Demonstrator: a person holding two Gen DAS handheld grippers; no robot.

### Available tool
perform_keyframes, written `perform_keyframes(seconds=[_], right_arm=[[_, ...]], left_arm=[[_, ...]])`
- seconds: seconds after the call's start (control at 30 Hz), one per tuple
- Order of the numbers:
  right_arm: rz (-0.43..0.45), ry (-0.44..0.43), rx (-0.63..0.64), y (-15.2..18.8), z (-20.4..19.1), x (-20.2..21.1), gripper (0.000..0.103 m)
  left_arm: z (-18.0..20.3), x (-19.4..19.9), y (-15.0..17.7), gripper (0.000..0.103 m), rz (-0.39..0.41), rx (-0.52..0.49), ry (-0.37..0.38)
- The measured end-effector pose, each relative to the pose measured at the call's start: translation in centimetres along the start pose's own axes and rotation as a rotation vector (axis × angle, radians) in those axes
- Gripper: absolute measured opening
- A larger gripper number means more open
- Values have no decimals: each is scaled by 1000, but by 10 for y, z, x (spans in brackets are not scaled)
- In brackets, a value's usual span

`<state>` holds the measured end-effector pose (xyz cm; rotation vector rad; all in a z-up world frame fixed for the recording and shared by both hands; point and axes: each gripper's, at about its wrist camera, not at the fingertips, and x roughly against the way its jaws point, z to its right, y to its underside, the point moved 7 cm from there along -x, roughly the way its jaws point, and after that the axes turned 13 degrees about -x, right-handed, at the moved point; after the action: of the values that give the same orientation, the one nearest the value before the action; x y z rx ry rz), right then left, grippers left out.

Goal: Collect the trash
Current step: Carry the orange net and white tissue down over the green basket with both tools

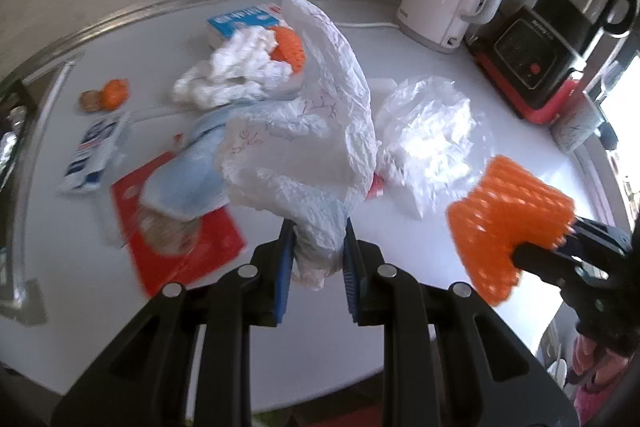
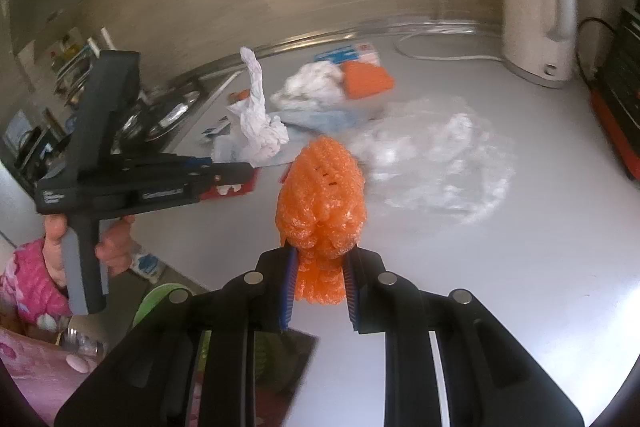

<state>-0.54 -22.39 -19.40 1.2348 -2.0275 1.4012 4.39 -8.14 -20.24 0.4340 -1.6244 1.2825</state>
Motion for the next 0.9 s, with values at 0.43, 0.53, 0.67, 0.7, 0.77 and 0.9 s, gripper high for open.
perform_keyframes(seconds=[0.43, 0.53, 0.67, 0.7, 0.77, 0.9], right_arm=[[-186, -140, 133, 91, -150, -31, 23], [-262, -161, 138, 127, -178, -42, 23], [-334, -162, 162, 161, -201, -56, 23], [-353, -155, 177, 168, -207, -59, 23], [-376, -156, 201, 178, -215, -62, 23], [-426, -148, 267, 189, -223, -71, 24]], left_arm=[[-63, 91, 146, 22, -37, 31, -46], [-72, 104, 202, 22, -73, 40, -68], [-74, 108, 273, 22, -117, 91, -72], [-73, 105, 288, 22, -131, 110, -70], [-69, 98, 309, 23, -151, 132, -65], [-64, 88, 336, 39, -156, 172, -87]])
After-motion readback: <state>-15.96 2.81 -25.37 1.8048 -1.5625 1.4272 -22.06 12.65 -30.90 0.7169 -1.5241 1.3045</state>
